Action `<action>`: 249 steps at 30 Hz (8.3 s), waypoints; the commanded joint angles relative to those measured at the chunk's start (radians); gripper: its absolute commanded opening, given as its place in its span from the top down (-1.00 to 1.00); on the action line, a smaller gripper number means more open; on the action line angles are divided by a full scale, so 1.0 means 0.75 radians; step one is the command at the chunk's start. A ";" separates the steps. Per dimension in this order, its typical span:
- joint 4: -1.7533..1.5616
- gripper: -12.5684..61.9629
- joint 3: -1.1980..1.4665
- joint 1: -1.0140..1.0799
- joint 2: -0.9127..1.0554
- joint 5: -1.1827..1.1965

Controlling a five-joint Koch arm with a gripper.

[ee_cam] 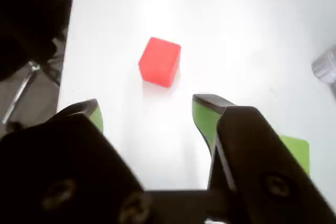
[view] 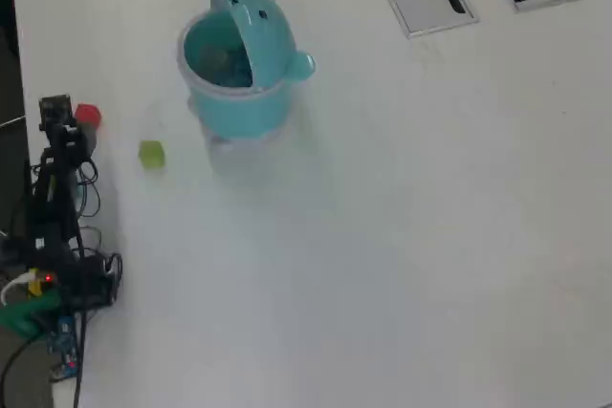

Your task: Grasp RGB lego blocks and put them in the bin one by one.

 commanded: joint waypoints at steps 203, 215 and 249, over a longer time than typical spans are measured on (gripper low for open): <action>-0.344 -0.14 -0.489 0.749 0.016 0.037; -0.352 -0.21 -0.018 0.712 0.243 0.022; -0.652 -0.22 0.307 0.607 -0.135 -0.047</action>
